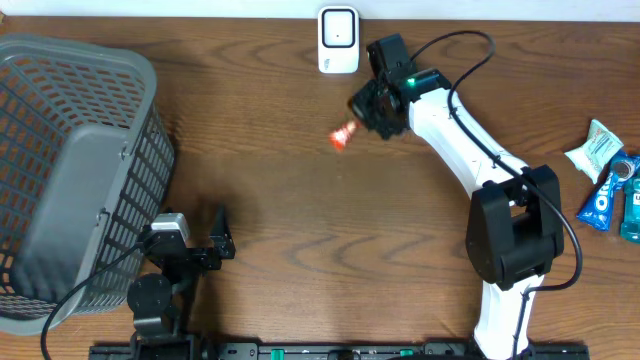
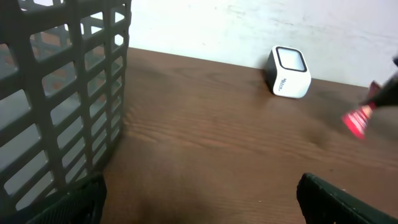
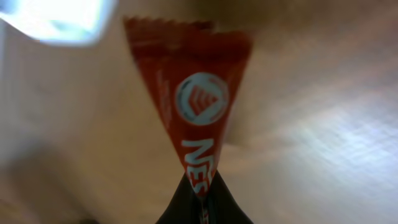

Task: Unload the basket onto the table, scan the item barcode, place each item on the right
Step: 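Lift the Nescafé stick and carry it to the scanner, then hold the Nescafé stick in front of the scanner window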

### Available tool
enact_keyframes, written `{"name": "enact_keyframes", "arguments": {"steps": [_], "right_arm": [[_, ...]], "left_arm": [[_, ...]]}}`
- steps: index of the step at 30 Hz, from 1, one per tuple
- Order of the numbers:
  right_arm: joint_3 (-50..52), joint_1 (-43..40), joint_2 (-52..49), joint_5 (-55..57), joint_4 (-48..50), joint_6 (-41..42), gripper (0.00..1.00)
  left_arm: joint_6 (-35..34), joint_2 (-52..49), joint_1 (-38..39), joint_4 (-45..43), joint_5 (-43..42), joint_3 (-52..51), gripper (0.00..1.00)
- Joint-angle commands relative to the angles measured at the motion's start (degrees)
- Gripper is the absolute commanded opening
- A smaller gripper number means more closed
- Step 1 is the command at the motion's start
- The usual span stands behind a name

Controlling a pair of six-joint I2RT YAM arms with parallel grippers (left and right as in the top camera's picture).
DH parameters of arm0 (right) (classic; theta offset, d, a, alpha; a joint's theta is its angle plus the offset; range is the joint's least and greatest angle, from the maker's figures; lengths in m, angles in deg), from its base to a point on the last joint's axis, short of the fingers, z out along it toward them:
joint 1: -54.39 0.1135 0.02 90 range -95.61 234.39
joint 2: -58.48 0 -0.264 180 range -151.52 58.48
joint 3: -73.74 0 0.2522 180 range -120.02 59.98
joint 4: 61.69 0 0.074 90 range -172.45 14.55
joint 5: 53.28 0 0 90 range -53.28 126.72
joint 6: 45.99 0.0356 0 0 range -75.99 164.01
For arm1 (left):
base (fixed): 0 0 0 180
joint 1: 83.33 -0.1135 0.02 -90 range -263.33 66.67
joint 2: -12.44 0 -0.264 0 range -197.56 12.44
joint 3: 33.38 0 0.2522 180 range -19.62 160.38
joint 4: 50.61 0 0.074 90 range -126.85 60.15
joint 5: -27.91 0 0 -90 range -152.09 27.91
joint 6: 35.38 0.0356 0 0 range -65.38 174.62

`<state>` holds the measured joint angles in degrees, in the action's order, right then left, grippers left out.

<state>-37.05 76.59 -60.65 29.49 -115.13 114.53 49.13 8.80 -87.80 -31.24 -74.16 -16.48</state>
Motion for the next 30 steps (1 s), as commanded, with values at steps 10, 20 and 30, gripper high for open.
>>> {"name": "enact_keyframes", "arguments": {"steps": [10, 20, 30], "right_arm": [[-1.75, -1.22, -5.51, 12.31, 26.05, 16.72, 0.02], [-23.98, -2.78, -23.45, 11.32, 28.74, 21.09, 0.02], [-41.03, -4.87, -28.87, 11.34, 14.78, 22.49, 0.02]], "left_arm": [[0.52, 0.09, -0.28, 1.18, -0.35, -1.16, 0.98], [0.52, 0.09, -0.28, 1.18, -0.35, -1.16, 0.98], [0.52, 0.09, -0.28, 1.18, -0.35, -1.16, 0.98]]}}
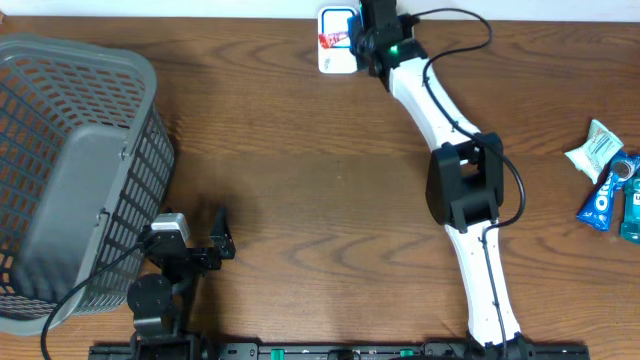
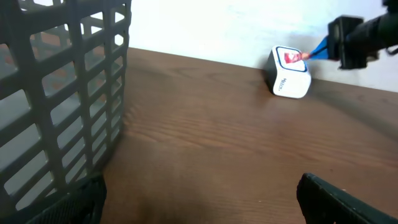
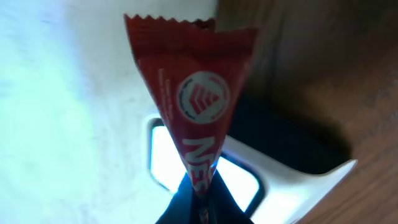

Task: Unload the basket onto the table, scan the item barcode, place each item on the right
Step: 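Hold the Nescafé stick in front of the scanner window, then carry the Nescafé stick right and drop it beside the wipes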

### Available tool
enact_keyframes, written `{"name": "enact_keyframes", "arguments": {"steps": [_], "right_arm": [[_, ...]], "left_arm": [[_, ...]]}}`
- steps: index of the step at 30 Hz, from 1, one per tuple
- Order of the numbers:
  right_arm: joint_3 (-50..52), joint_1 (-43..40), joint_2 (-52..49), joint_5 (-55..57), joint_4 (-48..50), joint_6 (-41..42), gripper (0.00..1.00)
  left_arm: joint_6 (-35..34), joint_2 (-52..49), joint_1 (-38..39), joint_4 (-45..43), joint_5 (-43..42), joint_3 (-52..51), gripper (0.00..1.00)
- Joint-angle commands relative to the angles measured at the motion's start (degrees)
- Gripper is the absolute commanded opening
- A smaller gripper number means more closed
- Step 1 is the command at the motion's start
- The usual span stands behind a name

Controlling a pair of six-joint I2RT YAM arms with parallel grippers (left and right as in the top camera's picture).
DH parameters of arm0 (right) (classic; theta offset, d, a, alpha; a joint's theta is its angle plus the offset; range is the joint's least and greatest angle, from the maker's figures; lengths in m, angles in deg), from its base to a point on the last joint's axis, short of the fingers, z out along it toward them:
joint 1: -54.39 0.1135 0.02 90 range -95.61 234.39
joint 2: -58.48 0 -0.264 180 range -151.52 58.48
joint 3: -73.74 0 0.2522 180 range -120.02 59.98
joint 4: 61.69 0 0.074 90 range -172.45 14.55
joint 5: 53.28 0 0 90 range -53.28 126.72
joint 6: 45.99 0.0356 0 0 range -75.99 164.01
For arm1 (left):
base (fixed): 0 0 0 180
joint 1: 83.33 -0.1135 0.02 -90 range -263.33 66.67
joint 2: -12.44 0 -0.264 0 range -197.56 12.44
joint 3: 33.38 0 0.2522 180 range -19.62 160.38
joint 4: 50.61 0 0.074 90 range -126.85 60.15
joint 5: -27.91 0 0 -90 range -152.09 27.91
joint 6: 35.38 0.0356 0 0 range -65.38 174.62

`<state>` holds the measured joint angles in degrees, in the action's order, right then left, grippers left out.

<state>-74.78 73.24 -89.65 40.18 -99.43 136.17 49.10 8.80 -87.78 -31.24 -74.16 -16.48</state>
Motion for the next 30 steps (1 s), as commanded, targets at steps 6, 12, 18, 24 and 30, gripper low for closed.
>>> {"name": "enact_keyframes", "arguments": {"steps": [6, 12, 18, 24, 30], "right_arm": [[-3.8, -3.37, 0.13, -2.14, -3.26, 2.54, 0.02], [-3.91, -4.17, 0.13, -5.4, -5.16, -0.07, 0.02], [-6.43, -4.98, 1.99, -8.76, -12.79, -7.67, 0.02], [-7.43, -8.02, 8.2, -6.67, -28.59, -17.18, 0.02], [-7.43, -14.43, 15.69, 4.0, -49.16, -21.68, 0.01]], "left_arm": [[0.55, 0.09, -0.31, 1.18, -0.35, -1.16, 0.98], [0.55, 0.09, -0.31, 1.18, -0.35, -1.16, 0.98], [0.55, 0.09, -0.31, 1.18, -0.35, -1.16, 0.98], [0.55, 0.09, -0.31, 1.18, -0.35, -1.16, 0.98], [0.55, 0.09, -0.31, 1.18, -0.35, -1.16, 0.98]]}}
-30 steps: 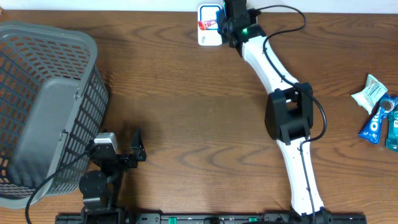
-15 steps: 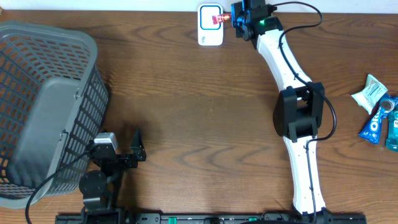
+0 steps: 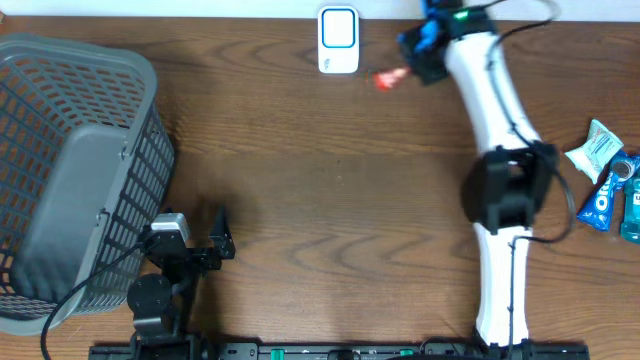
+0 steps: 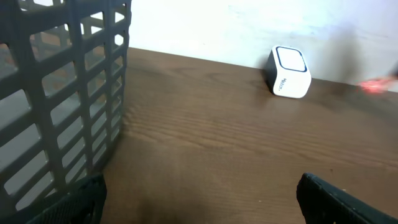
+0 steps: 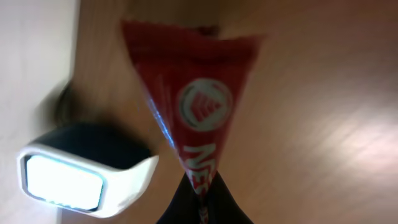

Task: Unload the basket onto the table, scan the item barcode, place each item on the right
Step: 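Carry the Nescafé stick right and drop it beside the wipes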

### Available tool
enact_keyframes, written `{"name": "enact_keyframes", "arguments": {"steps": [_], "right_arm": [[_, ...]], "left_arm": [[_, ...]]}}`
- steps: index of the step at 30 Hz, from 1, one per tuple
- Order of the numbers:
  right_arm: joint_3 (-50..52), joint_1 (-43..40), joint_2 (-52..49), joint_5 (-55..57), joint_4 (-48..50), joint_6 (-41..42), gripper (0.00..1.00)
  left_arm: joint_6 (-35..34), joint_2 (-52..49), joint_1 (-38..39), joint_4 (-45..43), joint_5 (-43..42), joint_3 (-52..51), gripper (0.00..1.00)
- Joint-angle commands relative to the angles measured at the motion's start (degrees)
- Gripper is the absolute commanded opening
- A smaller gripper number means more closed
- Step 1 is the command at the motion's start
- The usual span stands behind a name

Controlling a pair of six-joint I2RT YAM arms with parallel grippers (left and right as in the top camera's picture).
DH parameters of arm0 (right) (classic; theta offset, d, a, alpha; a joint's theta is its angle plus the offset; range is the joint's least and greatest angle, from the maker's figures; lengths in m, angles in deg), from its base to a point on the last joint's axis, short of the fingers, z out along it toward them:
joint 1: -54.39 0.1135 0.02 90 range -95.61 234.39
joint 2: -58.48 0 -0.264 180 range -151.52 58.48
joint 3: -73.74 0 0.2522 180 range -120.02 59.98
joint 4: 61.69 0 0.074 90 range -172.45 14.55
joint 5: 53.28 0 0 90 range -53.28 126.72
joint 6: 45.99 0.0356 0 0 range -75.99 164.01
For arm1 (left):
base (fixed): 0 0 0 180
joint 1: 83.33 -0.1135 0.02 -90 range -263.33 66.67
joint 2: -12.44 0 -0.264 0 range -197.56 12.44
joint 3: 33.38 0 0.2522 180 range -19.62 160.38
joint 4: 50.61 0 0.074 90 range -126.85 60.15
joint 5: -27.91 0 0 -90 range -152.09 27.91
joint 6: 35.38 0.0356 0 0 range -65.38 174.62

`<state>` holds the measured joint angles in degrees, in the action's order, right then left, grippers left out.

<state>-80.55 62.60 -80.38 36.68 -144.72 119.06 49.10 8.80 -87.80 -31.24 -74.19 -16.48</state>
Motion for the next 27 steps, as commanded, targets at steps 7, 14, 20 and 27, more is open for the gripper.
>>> {"name": "enact_keyframes", "arguments": {"steps": [7, 14, 20, 27], "right_arm": [[-1.03, -16.48, 8.0, 14.62, -21.64, -14.34, 0.01], [3.08, -26.86, 7.45, 7.45, -18.29, -45.27, 0.01], [12.22, -28.79, 7.39, 5.29, -15.8, -77.94, 0.01], [26.23, -29.55, 7.39, 10.16, -4.72, -87.73, 0.01]], "left_arm": [[0.55, 0.09, -0.28, 1.18, -0.33, -1.16, 0.98], [0.55, 0.09, -0.28, 1.18, -0.33, -1.16, 0.98], [0.55, 0.09, -0.28, 1.18, -0.33, -1.16, 0.98], [0.55, 0.09, -0.28, 1.18, -0.33, -1.16, 0.98]]}}
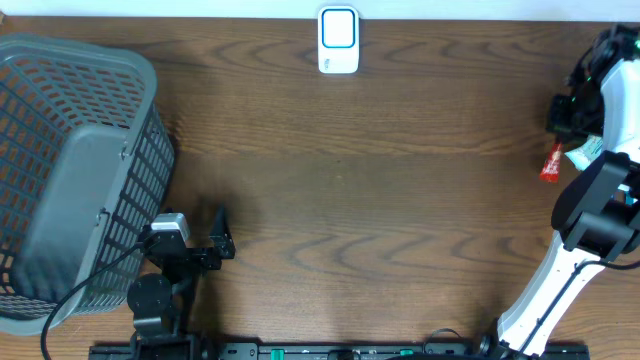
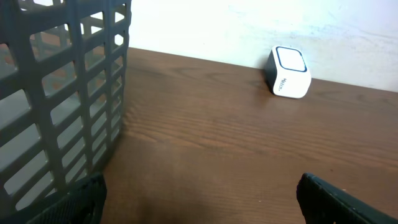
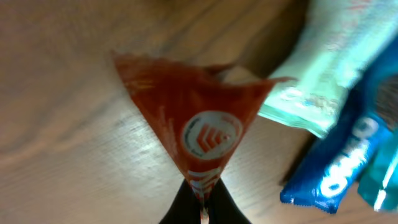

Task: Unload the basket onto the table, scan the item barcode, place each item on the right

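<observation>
A red snack packet (image 3: 199,127) with a white round logo hangs pinched by its lower end in my right gripper (image 3: 200,202), which is shut on it. From overhead the packet (image 1: 551,163) shows at the table's right edge, beside the pile of other snacks. The white barcode scanner (image 1: 338,40) with its blue-lit window stands at the back centre, also in the left wrist view as the scanner (image 2: 289,73). My left gripper (image 2: 199,202) stands open at the front left, with nothing between its fingers.
A grey mesh basket (image 1: 70,170) fills the left side, close to the left gripper. A pale green packet (image 3: 317,81) and a blue packet (image 3: 333,174) lie right beside the red one; the blue packet (image 1: 603,200) sits at the right edge.
My right arm has moved from just right of the scanner to the table's right edge, with the red packet still in its grip. The packet now hangs by the snack pile. The left arm stayed put.
First the right gripper held the red packet over the table just right of and in front of the scanner. Then the packet was in front of the scanner's window. After that it was just right of the scanner, and now it is by the snack pile at the right edge.
</observation>
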### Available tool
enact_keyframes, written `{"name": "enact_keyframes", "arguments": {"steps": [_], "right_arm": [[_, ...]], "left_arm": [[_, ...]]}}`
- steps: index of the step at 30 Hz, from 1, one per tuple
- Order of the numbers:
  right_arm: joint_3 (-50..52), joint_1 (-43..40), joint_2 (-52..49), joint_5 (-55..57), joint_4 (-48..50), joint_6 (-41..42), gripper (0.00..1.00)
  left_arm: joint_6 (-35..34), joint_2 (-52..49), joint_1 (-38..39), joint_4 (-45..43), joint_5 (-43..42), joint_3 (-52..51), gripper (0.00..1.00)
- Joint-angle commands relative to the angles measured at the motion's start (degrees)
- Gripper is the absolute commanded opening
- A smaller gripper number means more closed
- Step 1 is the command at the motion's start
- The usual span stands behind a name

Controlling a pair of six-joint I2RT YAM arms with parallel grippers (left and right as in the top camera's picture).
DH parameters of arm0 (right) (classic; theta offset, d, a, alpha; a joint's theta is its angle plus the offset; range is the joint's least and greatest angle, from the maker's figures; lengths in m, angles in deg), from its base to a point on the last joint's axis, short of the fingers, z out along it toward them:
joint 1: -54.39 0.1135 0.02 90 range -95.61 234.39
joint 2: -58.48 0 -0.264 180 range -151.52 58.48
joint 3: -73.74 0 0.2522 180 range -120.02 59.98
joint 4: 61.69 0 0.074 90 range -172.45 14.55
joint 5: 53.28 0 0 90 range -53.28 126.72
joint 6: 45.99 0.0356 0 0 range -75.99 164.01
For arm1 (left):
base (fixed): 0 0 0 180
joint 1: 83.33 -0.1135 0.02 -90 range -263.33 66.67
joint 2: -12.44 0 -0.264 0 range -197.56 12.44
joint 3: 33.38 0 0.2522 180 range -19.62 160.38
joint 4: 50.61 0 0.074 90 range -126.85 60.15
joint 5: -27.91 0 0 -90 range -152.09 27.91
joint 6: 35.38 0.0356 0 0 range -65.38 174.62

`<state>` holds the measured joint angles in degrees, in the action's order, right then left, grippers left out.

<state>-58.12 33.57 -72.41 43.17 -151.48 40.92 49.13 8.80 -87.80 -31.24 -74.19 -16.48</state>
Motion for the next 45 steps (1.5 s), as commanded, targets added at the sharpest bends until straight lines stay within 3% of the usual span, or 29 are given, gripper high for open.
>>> {"name": "enact_keyframes", "arguments": {"steps": [1, 4, 5, 6, 7, 8, 15, 26, 35, 45], "right_arm": [[5.7, -0.79, -0.59, 5.9, 3.74, -9.46, 0.01], [9.66, -1.75, -0.59, 10.16, 7.76, -7.54, 0.01], [10.14, -2.05, -0.59, 10.19, 7.91, -6.45, 0.13], [10.12, -2.27, -0.59, 9.97, 7.74, -4.92, 0.58], [9.84, -2.4, -0.57, 9.73, 7.43, -3.26, 0.82], [9.03, -2.38, -0.42, 8.83, 6.54, -2.27, 0.99], [-0.92, 0.68, 4.55, -2.08, -1.99, -0.11, 0.99], [-3.82, 5.79, 30.67, -8.59, -9.46, 1.14, 0.99], [-3.82, 5.86, 48.0, -9.99, -9.57, 2.38, 0.99], [-3.39, 6.19, 58.34, -8.83, -7.96, 1.73, 0.99]], "left_arm": [[0.52, 0.09, -0.28, 1.18, -0.33, -1.16, 0.98], [0.52, 0.09, -0.28, 1.18, -0.33, -1.16, 0.98], [0.52, 0.09, -0.28, 1.18, -0.33, -1.16, 0.98], [0.52, 0.09, -0.28, 1.18, -0.33, -1.16, 0.98], [0.52, 0.09, -0.28, 1.18, -0.33, -1.16, 0.98], [0.52, 0.09, -0.28, 1.18, -0.33, -1.16, 0.98], [0.52, 0.09, -0.28, 1.18, -0.33, -1.16, 0.98], [0.52, 0.09, -0.28, 1.18, -0.33, -1.16, 0.98], [0.52, 0.09, -0.28, 1.18, -0.33, -1.16, 0.98], [0.52, 0.09, -0.28, 1.18, -0.33, -1.16, 0.98]]}}
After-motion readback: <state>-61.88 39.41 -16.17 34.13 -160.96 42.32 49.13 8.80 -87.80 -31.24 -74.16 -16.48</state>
